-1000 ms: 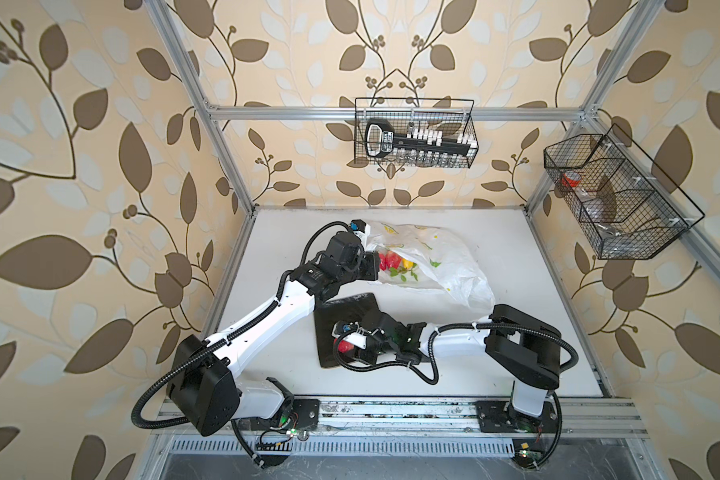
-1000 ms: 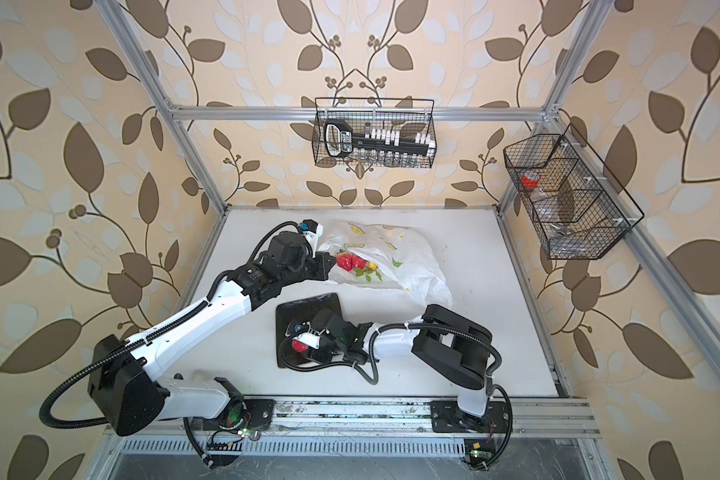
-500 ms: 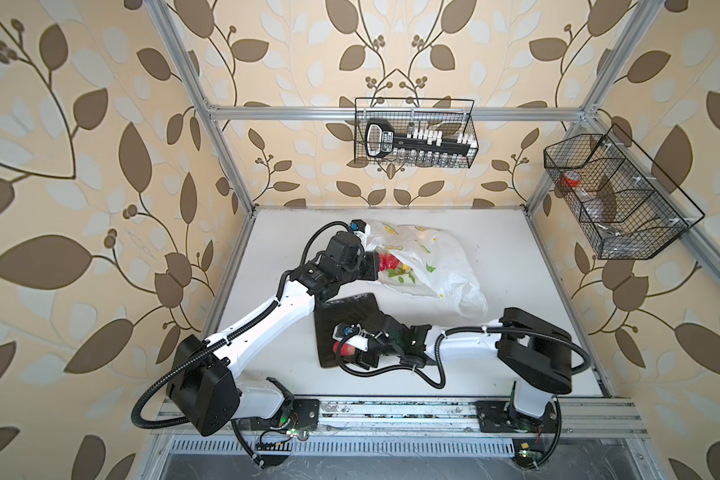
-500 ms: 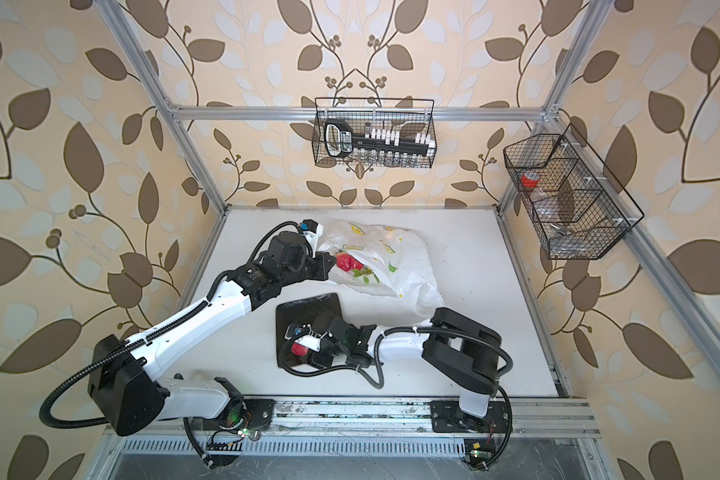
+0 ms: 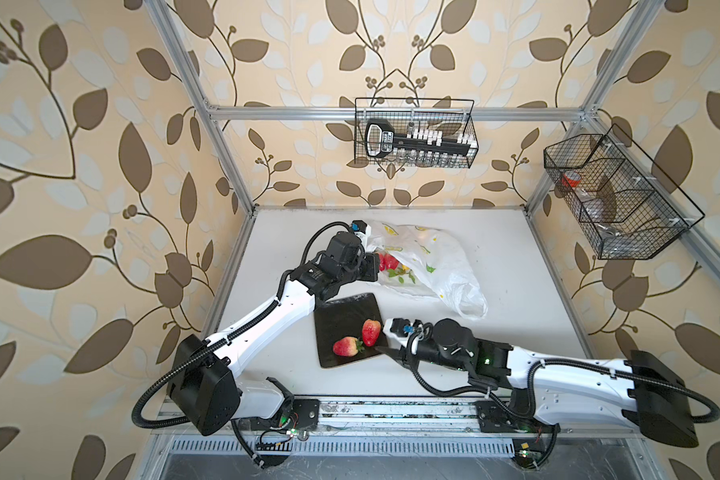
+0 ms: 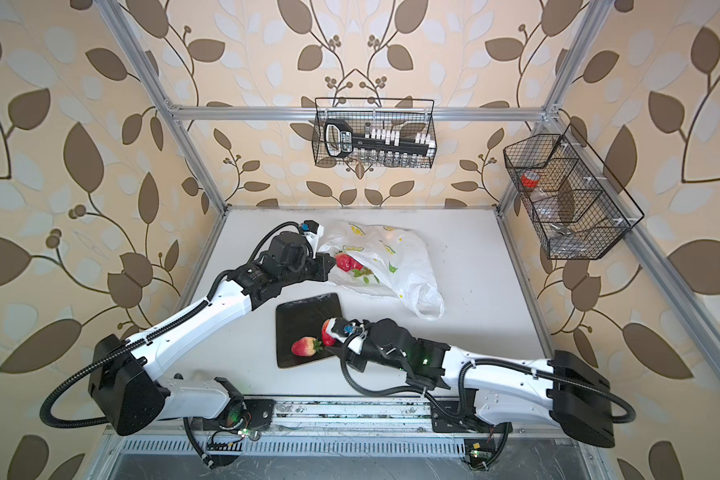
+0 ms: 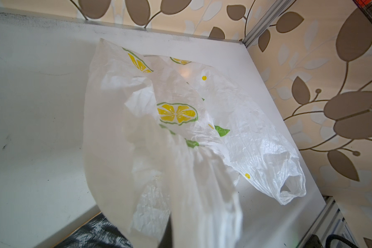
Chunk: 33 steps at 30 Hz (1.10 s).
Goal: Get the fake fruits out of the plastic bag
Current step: 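Move the right gripper back into the bag above the remaining fruits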
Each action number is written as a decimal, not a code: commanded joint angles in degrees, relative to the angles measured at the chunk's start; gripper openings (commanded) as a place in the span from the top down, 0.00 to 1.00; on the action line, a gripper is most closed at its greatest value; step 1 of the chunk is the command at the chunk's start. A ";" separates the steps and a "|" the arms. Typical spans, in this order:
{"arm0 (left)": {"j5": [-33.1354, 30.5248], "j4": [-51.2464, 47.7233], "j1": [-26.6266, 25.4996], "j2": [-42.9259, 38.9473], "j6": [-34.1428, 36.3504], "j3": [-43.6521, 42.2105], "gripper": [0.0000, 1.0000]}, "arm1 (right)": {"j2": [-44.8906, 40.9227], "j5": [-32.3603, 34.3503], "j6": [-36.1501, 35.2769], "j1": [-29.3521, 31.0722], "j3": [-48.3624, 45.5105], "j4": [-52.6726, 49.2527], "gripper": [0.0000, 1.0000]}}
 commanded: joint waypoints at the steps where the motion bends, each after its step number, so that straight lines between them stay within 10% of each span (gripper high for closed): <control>1: 0.79 0.39 -0.15 0.15 1.10 2.44 1.00 | -4.72 6.62 7.09 -4.47 -0.90 0.08 0.56; 9: 1.69 -0.27 -0.18 -0.24 1.87 2.09 1.00 | -1.10 1.61 -1.62 -20.29 2.94 0.69 0.66; 21: 1.99 -1.77 -0.18 -1.60 2.88 1.92 1.00 | 23.17 2.61 -33.69 -23.95 14.84 5.58 0.70; 33: 3.66 -0.94 -0.15 -3.08 3.78 1.23 1.00 | 38.82 5.37 -41.42 -26.45 18.95 9.50 0.70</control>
